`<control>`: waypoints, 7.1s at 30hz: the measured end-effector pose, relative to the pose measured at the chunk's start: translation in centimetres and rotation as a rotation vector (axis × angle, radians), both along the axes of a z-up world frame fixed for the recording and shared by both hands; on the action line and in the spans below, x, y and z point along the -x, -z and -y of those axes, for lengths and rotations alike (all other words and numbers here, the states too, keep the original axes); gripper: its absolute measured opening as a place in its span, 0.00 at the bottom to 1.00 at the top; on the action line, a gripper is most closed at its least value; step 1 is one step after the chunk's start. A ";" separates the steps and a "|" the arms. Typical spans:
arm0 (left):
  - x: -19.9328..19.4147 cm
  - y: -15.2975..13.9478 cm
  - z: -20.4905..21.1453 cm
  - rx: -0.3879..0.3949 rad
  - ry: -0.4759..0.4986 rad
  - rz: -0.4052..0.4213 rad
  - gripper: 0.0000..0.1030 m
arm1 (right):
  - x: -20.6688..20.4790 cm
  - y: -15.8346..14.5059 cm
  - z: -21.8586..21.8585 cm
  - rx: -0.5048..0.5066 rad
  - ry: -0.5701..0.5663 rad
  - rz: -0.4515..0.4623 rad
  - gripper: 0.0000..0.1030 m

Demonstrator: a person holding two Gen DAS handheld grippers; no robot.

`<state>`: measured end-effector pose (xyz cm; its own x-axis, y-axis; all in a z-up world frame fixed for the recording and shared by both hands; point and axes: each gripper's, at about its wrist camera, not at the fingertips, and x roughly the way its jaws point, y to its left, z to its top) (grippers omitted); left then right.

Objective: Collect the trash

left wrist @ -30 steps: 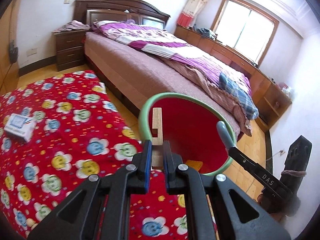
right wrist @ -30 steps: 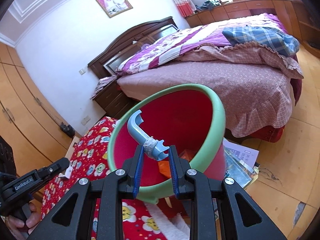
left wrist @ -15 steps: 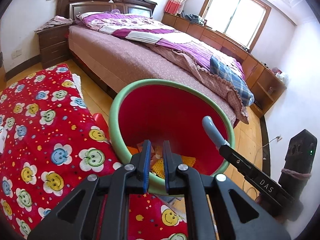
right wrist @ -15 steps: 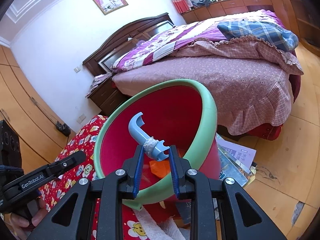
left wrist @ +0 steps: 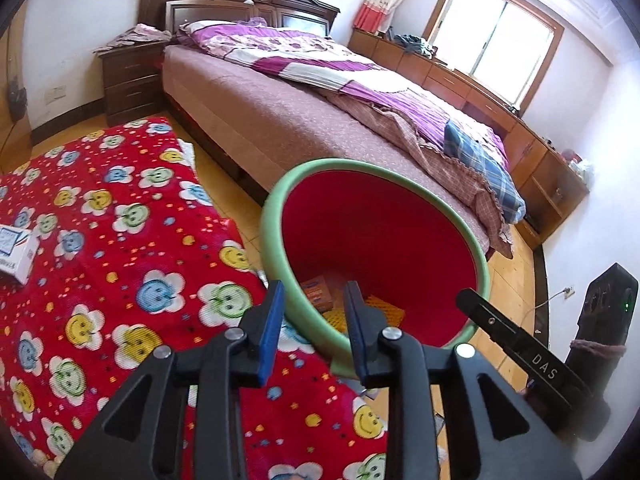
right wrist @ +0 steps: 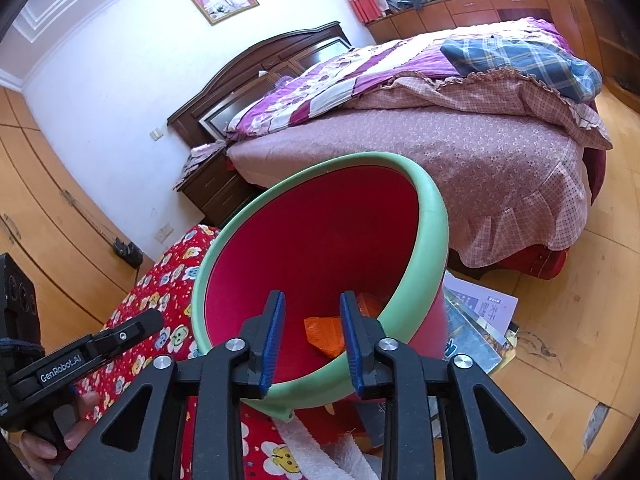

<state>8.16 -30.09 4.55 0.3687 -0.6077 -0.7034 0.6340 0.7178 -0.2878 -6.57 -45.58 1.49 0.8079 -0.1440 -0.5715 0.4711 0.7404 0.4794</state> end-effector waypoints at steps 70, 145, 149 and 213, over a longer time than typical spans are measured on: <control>-9.1 1.4 -32.9 -0.133 -0.742 0.042 0.43 | -17.3 -2.6 -24.9 0.250 -0.569 -0.136 0.75; -2.9 -0.1 -27.8 -0.036 -0.580 0.011 0.43 | -12.0 -2.9 -19.9 0.218 -0.558 -0.119 0.65; -2.0 -0.2 -26.9 -0.037 -0.565 0.010 0.43 | -10.2 -3.2 -18.0 0.209 -0.504 -0.110 0.65; 3.1 -0.6 -22.8 -0.044 -0.474 0.120 0.43 | -0.9 -3.5 -9.0 0.214 -0.103 -0.034 0.77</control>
